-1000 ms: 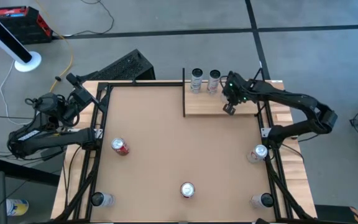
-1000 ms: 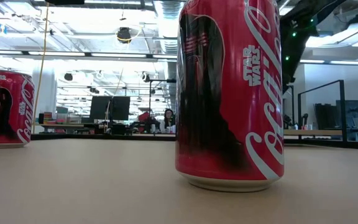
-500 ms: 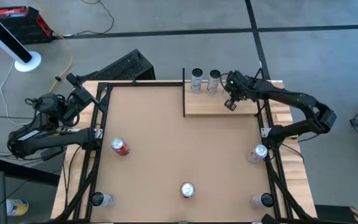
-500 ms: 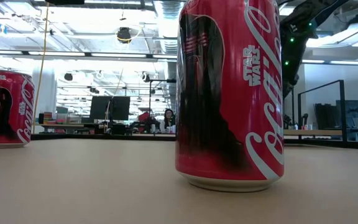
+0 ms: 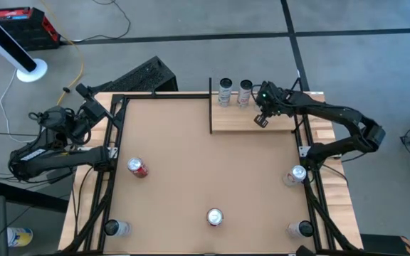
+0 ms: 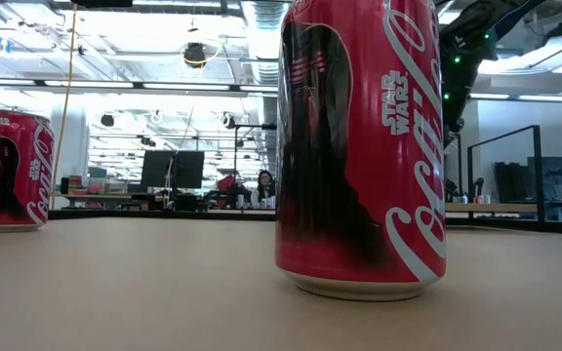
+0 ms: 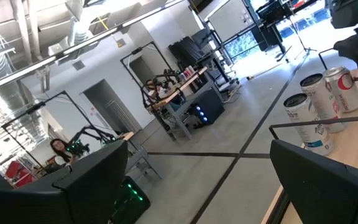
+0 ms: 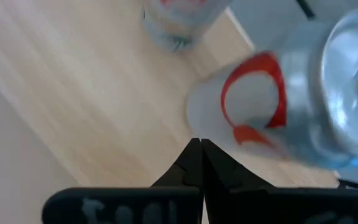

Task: Place canned beverage on shelf
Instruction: Put the top red-silver soda can on the shelf, then put the bottom red-white soda can on the shelf

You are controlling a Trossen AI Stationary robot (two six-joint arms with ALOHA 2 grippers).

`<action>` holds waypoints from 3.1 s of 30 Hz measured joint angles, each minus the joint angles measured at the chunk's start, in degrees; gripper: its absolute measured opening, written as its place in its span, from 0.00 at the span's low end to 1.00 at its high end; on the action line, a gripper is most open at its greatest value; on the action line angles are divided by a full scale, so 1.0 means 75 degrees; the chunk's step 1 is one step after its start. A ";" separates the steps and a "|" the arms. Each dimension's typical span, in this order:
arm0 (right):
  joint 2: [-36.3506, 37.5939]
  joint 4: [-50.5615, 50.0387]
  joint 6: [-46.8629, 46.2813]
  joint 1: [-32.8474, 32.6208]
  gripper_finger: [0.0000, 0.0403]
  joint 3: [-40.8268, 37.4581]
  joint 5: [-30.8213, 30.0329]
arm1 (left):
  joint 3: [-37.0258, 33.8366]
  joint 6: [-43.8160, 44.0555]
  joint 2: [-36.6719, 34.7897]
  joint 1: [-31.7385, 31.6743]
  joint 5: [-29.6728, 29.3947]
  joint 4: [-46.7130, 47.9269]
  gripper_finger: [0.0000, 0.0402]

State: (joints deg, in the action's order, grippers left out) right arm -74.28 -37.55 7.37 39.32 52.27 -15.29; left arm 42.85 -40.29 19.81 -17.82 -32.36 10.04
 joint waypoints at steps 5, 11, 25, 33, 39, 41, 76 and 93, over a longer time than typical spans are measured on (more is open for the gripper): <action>0.0000 0.0439 -0.0045 0.0152 0.05 0.0000 -0.0312 | 0.0000 0.0003 0.0000 0.0000 0.0000 0.0000 0.94; 0.0003 0.0348 -0.0180 0.0281 0.05 0.0000 -0.0145 | 0.0000 -0.0001 0.0000 0.0000 0.0000 0.0000 0.94; 0.0006 0.0064 -0.0587 0.0102 0.05 0.0000 0.1093 | 0.0000 -0.0003 0.0001 0.0000 0.0000 0.0000 0.94; 0.0012 -0.0910 -0.3040 -0.1836 0.05 0.0579 0.4021 | 0.0000 -0.0008 0.0002 0.0000 0.0000 0.0002 0.94; -0.0003 0.0173 -0.4683 -0.5223 0.05 0.1362 0.4421 | 0.0000 0.0046 0.0000 0.0000 0.0002 0.0002 0.94; -0.0003 0.0962 -0.5255 -0.6344 0.05 0.1568 0.4077 | 0.0000 0.0051 0.0000 0.0000 0.0001 0.0000 0.94; -0.0011 0.3005 -0.2783 -0.8666 0.09 0.1985 0.0620 | 0.0000 0.0146 0.0001 0.0000 0.0047 0.0055 0.94; -0.1348 0.4873 -0.1721 -0.8656 0.09 0.1751 0.0635 | 0.0000 0.0146 0.0003 0.0003 0.0023 0.0062 0.94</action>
State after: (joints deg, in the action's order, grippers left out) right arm -84.39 -1.00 -5.54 -25.60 65.41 -10.52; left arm 42.85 -39.20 19.84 -17.80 -32.19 10.51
